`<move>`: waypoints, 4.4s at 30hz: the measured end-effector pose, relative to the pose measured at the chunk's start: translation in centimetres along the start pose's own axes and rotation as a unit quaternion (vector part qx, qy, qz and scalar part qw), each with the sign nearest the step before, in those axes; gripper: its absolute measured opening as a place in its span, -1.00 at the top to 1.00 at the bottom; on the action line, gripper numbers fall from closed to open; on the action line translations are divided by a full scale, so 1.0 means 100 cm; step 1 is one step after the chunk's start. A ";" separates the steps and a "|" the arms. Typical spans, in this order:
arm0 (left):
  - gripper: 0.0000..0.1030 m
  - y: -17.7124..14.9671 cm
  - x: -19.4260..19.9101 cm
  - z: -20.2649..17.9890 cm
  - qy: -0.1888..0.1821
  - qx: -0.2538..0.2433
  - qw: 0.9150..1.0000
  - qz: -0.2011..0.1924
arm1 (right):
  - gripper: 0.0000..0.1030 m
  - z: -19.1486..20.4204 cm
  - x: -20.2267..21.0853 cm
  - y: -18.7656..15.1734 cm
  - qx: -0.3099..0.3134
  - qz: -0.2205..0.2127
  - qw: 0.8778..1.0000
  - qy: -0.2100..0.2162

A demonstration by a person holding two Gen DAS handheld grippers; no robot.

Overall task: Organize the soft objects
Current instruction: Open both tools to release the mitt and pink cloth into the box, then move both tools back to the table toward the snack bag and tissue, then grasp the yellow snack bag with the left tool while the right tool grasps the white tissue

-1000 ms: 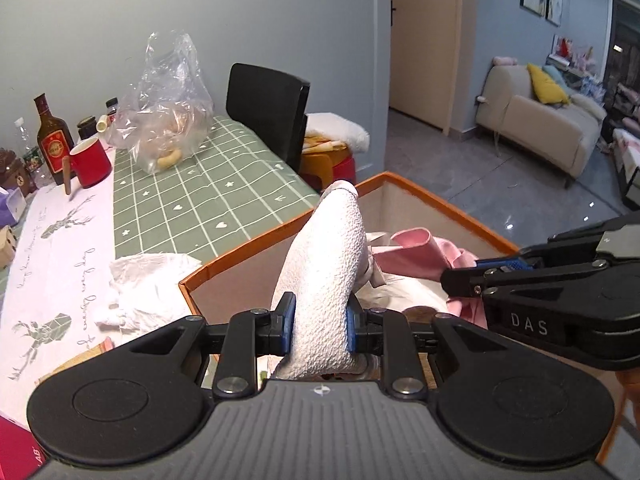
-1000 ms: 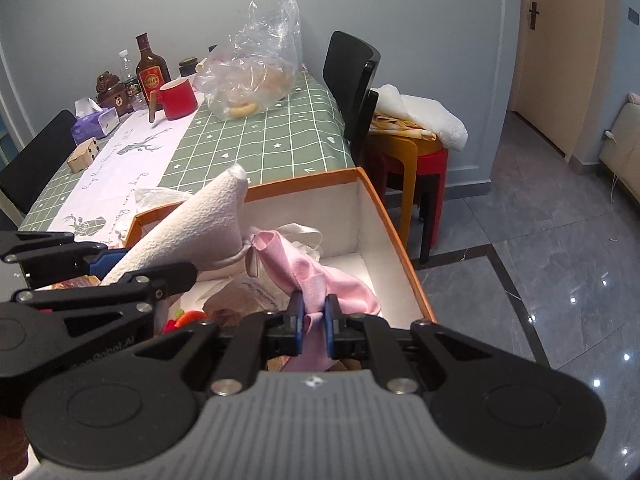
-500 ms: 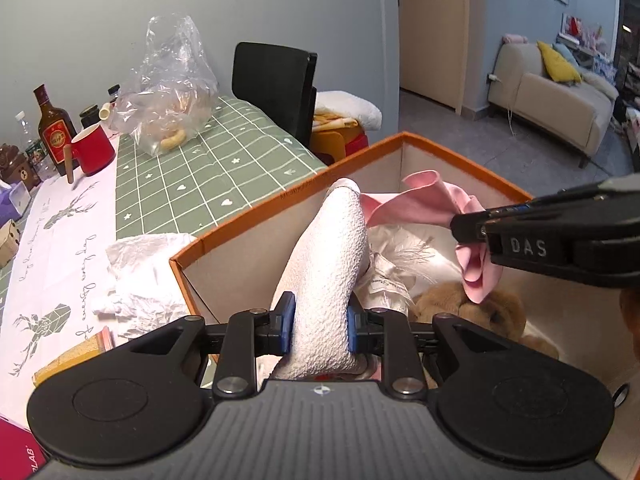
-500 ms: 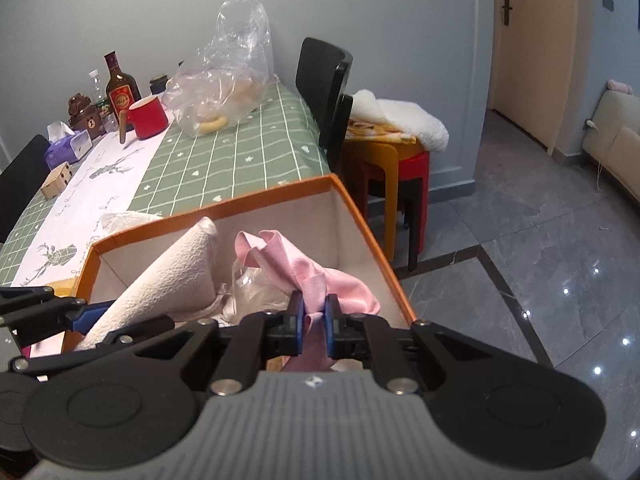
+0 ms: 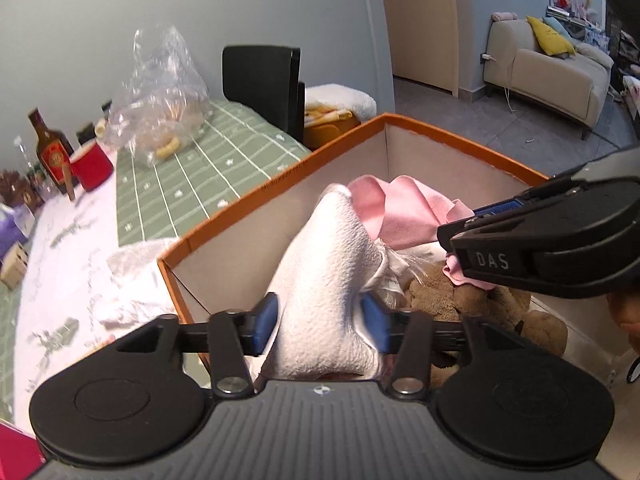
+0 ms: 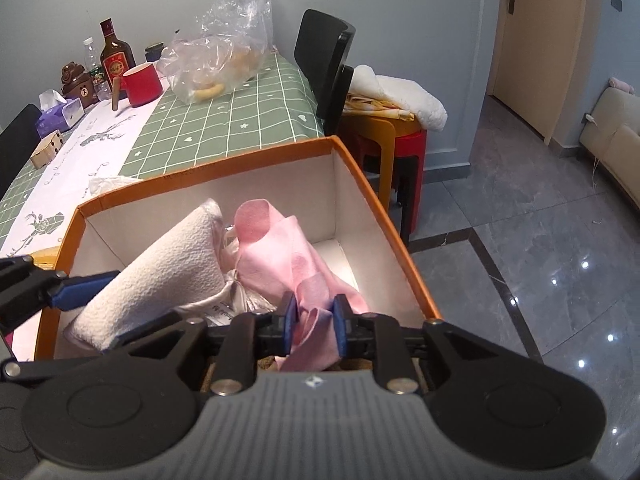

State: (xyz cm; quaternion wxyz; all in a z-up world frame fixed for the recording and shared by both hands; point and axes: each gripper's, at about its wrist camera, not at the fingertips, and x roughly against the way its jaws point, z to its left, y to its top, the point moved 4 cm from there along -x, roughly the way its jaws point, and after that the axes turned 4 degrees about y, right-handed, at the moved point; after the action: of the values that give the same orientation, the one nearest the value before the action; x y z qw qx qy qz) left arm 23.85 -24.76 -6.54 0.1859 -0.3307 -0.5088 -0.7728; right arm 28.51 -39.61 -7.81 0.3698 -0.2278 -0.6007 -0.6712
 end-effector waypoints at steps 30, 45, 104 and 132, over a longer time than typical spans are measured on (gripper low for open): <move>-0.55 0.015 0.070 0.030 0.010 0.000 0.998 -0.067 | 0.17 0.023 0.078 0.011 0.016 -0.084 0.996 0.016; -0.57 -0.008 0.115 0.108 0.062 0.018 0.995 -0.078 | 0.09 0.056 0.114 0.006 0.037 -0.123 0.991 0.048; -0.69 -0.071 -0.083 0.209 -0.025 -0.291 0.946 0.141 | -0.33 0.215 0.002 0.024 0.399 0.004 0.914 0.077; 0.70 -0.084 -0.048 0.204 -0.070 -0.185 0.969 0.146 | -0.60 0.242 -0.065 0.073 0.428 0.055 0.899 0.081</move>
State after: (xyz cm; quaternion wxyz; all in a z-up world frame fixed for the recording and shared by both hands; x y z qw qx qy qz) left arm 28.64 -2.94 -10.08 0.1964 -0.4831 -0.3150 -0.7929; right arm 34.78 -14.62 -3.83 0.5154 -0.0254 -0.7843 -0.3443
